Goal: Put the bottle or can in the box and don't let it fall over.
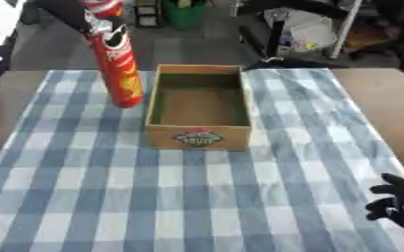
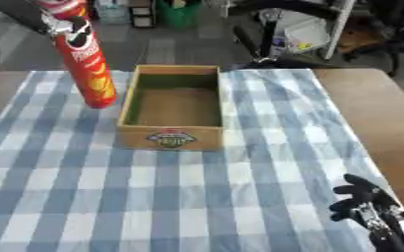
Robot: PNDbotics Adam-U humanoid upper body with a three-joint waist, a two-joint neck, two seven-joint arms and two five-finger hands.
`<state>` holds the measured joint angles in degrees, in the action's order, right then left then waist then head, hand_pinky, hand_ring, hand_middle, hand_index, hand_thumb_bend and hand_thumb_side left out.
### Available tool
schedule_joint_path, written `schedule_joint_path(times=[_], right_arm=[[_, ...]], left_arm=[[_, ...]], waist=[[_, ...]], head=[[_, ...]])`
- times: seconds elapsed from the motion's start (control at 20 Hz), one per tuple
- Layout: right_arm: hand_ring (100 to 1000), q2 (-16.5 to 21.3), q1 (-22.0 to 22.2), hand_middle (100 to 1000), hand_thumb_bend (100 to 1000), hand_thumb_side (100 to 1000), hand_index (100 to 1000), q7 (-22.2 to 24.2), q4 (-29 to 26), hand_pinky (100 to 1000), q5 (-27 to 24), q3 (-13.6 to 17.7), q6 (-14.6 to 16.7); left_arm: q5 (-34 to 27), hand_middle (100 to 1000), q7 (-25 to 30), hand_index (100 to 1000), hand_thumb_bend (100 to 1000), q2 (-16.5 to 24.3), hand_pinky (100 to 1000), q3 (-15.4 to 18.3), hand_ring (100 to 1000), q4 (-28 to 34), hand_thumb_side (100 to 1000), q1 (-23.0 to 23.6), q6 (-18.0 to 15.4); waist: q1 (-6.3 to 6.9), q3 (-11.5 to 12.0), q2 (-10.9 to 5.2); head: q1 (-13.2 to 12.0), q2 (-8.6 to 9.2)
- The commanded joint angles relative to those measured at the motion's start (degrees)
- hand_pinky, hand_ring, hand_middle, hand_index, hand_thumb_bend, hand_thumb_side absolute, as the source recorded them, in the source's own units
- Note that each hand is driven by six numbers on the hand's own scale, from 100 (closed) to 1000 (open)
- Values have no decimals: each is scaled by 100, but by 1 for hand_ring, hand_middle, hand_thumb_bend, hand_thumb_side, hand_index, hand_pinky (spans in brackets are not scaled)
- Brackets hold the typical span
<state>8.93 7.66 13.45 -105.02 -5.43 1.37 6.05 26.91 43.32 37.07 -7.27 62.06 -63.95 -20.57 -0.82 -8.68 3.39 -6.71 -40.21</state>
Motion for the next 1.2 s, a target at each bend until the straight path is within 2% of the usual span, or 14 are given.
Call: schedule_joint_path(times=[0.05, 0.6, 0.75, 0.9, 0.95, 1.05, 1.1, 1.15, 1.2], right_arm=[[578, 125, -34, 660, 100, 649, 846, 31, -45, 526, -58, 4, 8], [578, 117, -130, 660, 100, 649, 846, 107, -48, 527, -124, -70, 3], [578, 117, -150, 660, 100, 649, 846, 111, -50, 527, -147, -72, 2], [578, 118, -154, 660, 100, 649, 846, 115, -41, 527, -150, -71, -2], [578, 117, -155, 660, 100, 649, 846, 116, -39, 527, -147, -72, -2], [578, 117, -153, 660, 100, 649, 846, 120, -40, 527, -135, -71, 1], [578, 117, -151, 660, 100, 648, 847, 120, -40, 527, -129, -69, 2], [578, 117, -148, 660, 100, 648, 847, 118, -41, 527, -121, -67, 2], [578, 116, -146, 660, 100, 648, 847, 117, -42, 527, -113, -65, 3]], left_arm=[[-110, 594, 29, 849, 100, -43, 257, -47, 420, 176, 185, -204, -98], [-162, 601, 62, 854, 100, -639, 279, -462, 440, 275, 182, -167, -261], [-65, 646, 155, 869, 100, -708, 331, -554, 489, 187, 165, -70, -320], [31, 687, 323, 880, 100, -724, 381, -621, 533, 89, 187, 6, -413], [57, 712, 375, 887, 100, -724, 406, -634, 557, 58, 218, 29, -444], [86, 748, 453, 894, 100, -715, 542, -646, 643, 4, 272, 63, -503], [95, 769, 481, 902, 129, -710, 626, -652, 707, -13, 361, 75, -535], [96, 776, 513, 904, 153, -701, 657, -660, 731, -21, 383, 90, -577], [97, 787, 532, 909, 212, -685, 699, -662, 757, -20, 441, 102, -615]], waist=[[6, -22, -124], [-45, -200, -68], [-55, -229, -57], [-51, -226, -51], [-50, -222, -49], [-49, -213, -45], [-48, -208, -43], [-47, -202, -41], [-47, -196, -39]], head=[[-15, -4], [-93, 19], [-83, 23], [-76, 9], [-70, 6], [-58, 7], [-54, 6], [-48, 7], [-40, 11]])
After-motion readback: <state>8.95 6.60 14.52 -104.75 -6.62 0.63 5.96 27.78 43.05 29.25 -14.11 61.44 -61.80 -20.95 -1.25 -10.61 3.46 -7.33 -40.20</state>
